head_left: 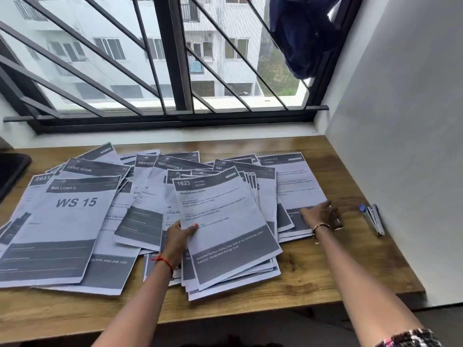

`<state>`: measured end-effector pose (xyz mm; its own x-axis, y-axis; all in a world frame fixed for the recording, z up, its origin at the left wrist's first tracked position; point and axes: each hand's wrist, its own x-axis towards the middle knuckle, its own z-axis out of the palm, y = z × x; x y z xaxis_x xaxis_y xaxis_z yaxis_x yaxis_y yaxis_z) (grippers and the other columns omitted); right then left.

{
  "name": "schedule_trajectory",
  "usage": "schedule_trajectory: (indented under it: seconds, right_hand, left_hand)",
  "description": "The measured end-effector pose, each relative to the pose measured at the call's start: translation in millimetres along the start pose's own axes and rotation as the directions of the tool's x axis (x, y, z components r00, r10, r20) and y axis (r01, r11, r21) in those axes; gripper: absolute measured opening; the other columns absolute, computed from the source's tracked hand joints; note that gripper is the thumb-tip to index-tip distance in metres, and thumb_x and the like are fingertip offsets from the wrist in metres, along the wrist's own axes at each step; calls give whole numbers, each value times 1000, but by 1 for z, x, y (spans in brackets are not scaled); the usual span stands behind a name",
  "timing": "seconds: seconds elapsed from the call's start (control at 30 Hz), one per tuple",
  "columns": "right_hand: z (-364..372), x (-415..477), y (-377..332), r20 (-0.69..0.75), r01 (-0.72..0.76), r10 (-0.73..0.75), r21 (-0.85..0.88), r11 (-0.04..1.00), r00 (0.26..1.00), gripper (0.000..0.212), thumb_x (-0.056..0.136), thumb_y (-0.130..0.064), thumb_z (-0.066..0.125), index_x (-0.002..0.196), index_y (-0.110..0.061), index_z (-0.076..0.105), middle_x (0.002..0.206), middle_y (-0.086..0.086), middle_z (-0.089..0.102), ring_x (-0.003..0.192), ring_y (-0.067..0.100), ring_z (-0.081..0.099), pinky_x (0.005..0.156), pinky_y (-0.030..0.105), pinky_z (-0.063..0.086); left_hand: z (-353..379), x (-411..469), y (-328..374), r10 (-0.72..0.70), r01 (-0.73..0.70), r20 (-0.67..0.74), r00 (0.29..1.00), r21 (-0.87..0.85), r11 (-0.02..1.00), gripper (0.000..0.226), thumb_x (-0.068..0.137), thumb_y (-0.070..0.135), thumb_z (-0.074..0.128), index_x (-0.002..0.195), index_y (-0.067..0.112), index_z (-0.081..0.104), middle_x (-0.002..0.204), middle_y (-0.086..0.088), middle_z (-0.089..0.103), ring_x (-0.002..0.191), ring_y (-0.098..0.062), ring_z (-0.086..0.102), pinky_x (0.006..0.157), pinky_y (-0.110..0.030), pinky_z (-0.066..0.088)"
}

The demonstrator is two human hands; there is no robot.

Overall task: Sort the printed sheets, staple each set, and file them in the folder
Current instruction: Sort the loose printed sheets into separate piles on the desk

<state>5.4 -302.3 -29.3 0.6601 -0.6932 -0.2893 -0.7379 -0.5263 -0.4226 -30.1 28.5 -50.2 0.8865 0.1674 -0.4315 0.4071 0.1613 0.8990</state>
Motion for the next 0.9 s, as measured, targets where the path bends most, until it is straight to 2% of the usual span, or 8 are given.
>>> schedule_trajectory:
  seconds: [0.23, 0.33, 0.43, 0.53, 0.63, 0.73, 0.8, 0.9]
  right_hand:
    - [-9, 6, 3, -32, -58, 56, -76, 995, 998, 79, 65, -30, 73, 131, 1, 42, 142, 17, 28, 131, 36, 26, 108, 52, 23]
    - [-10, 7, 5, -8, -59, 58, -70, 996, 998, 74, 68, -31, 75, 128, 1, 45, 141, 16, 30, 131, 36, 25, 110, 54, 18]
    - [-10, 9, 8, -46, -60, 58, -52, 997, 997, 53, 77, -23, 66, 123, 0, 50, 138, 17, 36, 130, 38, 30, 112, 54, 16]
    - [-8, 9, 14, -97, -75, 79, 45, 996, 992, 34, 85, -16, 57, 116, -3, 55, 129, 22, 51, 124, 40, 42, 111, 55, 15]
    - [-11, 2, 16, -168, -60, 80, 118, 991, 983, 27, 90, -10, 51, 113, 1, 57, 122, 25, 56, 115, 42, 52, 103, 51, 31]
    - [-19, -3, 11, -268, -21, 77, 208, 978, 960, 25, 92, -8, 47, 109, 4, 60, 117, 28, 59, 109, 44, 56, 89, 45, 44]
    - [-25, -5, 4, -316, 17, 72, 269, 963, 946, 25, 92, -8, 46, 105, 7, 61, 115, 30, 59, 107, 44, 56, 84, 44, 46]
    - [-32, -4, -8, -375, 79, 50, 321, 944, 926, 29, 95, -14, 44, 103, 10, 59, 113, 32, 59, 106, 44, 56, 81, 43, 44]
  left_hand:
    - [1, 0, 0, -6, 6, -5, 1000, -6, 1000, 27, 85, -6, 57, 112, -1, 56, 107, -15, 61, 77, -19, 61, 61, -21, 55]
    - [0, 1, -2, -2, 2, -7, 1000, 4, 1000, 29, 85, -6, 58, 114, -3, 56, 112, -18, 61, 81, -25, 61, 68, -26, 55]
    - [1, 2, -3, -11, 11, -11, 1000, -2, 1000, 31, 85, -6, 58, 116, -5, 56, 117, -22, 60, 92, -30, 60, 83, -38, 51]
    - [1, 1, -2, -16, 16, -15, 1000, 3, 1000, 31, 85, -5, 58, 116, -4, 56, 118, -23, 60, 95, -30, 59, 87, -40, 48]
    - [1, 1, -3, -14, 14, -25, 1000, 2, 1000, 32, 85, -6, 58, 117, -4, 56, 119, -23, 60, 95, -30, 59, 87, -40, 48]
    - [0, 3, -3, -7, 8, -32, 999, 17, 1000, 34, 84, -7, 59, 118, -6, 55, 120, -25, 58, 85, -29, 60, 75, -31, 55]
    - [0, 4, -4, -4, 6, -41, 999, 27, 1000, 35, 83, -7, 59, 118, -8, 54, 120, -27, 58, 74, -22, 60, 58, -19, 56]
    - [0, 4, -3, -12, 14, -45, 999, 41, 999, 36, 83, -7, 59, 118, -9, 54, 120, -27, 58, 72, -19, 59, 52, -16, 54]
